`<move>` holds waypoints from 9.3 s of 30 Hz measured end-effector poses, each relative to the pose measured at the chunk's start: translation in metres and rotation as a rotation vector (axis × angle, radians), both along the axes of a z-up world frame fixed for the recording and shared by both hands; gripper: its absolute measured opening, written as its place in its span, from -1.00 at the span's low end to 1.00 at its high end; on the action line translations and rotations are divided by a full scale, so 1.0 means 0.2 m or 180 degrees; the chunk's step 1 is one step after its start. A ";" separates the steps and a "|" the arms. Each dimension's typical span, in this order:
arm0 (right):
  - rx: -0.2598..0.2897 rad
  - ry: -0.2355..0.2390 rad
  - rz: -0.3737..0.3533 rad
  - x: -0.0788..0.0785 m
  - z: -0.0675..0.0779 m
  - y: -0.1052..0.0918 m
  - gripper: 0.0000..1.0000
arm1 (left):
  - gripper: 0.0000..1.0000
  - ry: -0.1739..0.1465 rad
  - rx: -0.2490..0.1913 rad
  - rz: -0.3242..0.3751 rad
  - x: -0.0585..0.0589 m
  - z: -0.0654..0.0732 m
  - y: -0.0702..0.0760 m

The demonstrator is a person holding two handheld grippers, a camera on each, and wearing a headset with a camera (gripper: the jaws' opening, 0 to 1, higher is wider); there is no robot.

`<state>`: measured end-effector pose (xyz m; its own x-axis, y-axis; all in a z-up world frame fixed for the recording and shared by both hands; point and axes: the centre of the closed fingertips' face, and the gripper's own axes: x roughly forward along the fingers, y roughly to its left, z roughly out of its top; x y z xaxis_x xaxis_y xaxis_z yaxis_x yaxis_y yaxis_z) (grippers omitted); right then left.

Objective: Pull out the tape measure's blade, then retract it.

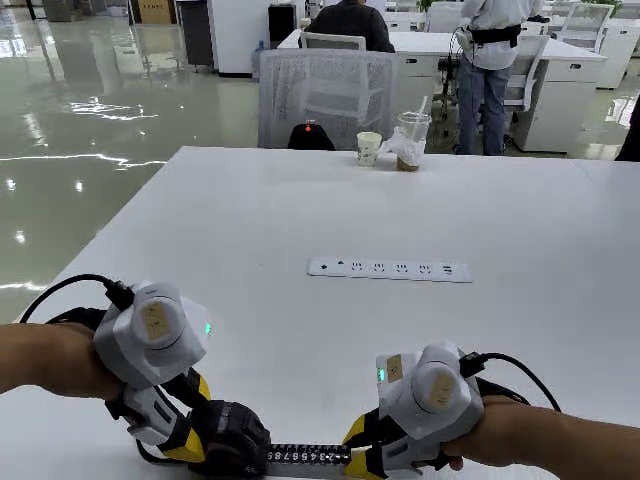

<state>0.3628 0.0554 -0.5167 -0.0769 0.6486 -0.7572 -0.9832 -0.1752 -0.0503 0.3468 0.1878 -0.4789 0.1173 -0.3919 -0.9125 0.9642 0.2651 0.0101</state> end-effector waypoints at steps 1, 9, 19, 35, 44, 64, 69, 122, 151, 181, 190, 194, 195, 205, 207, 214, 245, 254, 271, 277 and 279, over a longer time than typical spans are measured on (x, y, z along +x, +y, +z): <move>0.0002 -0.0004 0.0005 0.00 0.00 0.00 -0.83 | -0.55 -0.0001 -0.0001 0.0001 0.00 0.00 0.00; -0.0027 -0.0001 0.0012 0.00 -0.01 -0.02 -0.83 | -0.55 0.0002 -0.0011 0.0003 0.00 0.00 0.00; -0.0030 0.0024 -0.0051 0.01 -0.01 -0.09 -0.83 | -0.55 0.0000 -0.0008 -0.0002 0.00 0.00 -0.01; -0.0077 0.0015 -0.0107 0.03 -0.01 -0.20 -0.83 | -0.55 0.0008 -0.0015 0.0025 0.01 0.00 -0.01; -0.0089 0.0004 -0.0132 0.03 -0.01 -0.25 -0.83 | -0.55 0.0014 -0.0017 0.0031 0.01 0.00 -0.01; -0.0131 0.0020 -0.0196 0.05 -0.01 -0.36 -0.83 | -0.55 0.0031 0.0002 0.0040 0.01 0.00 -0.01; -0.0154 0.0021 -0.0211 0.05 -0.01 -0.40 -0.83 | -0.55 0.0034 0.0006 0.0043 0.01 0.00 -0.01; -0.0451 -0.0086 -0.0303 0.09 -0.01 -0.72 -0.79 | -0.51 0.0060 0.0036 0.0110 0.01 0.00 -0.02; -0.0468 -0.0136 -0.0502 0.08 0.01 -0.74 -0.56 | -0.19 0.0023 -0.0130 0.0535 -0.02 0.01 0.03; -0.0257 -0.0083 -0.1096 -0.07 0.13 -0.80 0.03 | 0.33 -0.0179 -0.0597 0.1369 -0.21 0.07 0.02; -0.0033 -0.0095 -0.1370 -0.12 0.21 -0.77 0.16 | 0.39 -0.0266 -0.0685 0.1572 -0.28 0.07 0.00; 0.0035 -0.0098 -0.1485 -0.15 0.24 -0.77 0.21 | 0.44 -0.0317 -0.0765 0.1675 -0.30 0.09 -0.01; 0.0064 -0.0095 -0.1512 -0.16 0.24 -0.76 0.23 | 0.45 -0.0339 -0.0784 0.1706 -0.31 0.10 -0.01; 0.0233 -0.0055 -0.1814 -0.25 0.29 -0.75 0.38 | 0.55 -0.0471 -0.0926 0.1908 -0.37 0.13 -0.04; 0.0262 -0.0057 -0.1866 -0.26 0.30 -0.75 0.41 | 0.57 -0.0493 -0.0953 0.1947 -0.39 0.14 -0.05; 0.0395 -0.0029 -0.2086 -0.31 0.34 -0.73 0.48 | 0.60 -0.0590 -0.1092 0.2188 -0.43 0.17 -0.06; 0.0784 0.0110 -0.2878 -0.49 0.43 -0.63 0.84 | 0.79 -0.0881 -0.1510 0.2845 -0.58 0.29 -0.20; 0.0863 0.0135 -0.3024 -0.54 0.46 -0.60 0.94 | 0.89 -0.0960 -0.1540 0.3001 -0.62 0.30 -0.23; 0.1027 0.0186 -0.3251 -0.61 0.52 -0.54 0.98 | 0.98 -0.1067 -0.1597 0.3225 -0.66 0.35 -0.29; 0.1056 0.0217 -0.3309 -0.62 0.52 -0.52 0.98 | 0.98 -0.1075 -0.1572 0.3294 -0.68 0.35 -0.28; 0.1052 0.0227 -0.3323 -0.63 0.52 -0.51 0.98 | 0.98 -0.1064 -0.1585 0.3316 -0.68 0.36 -0.27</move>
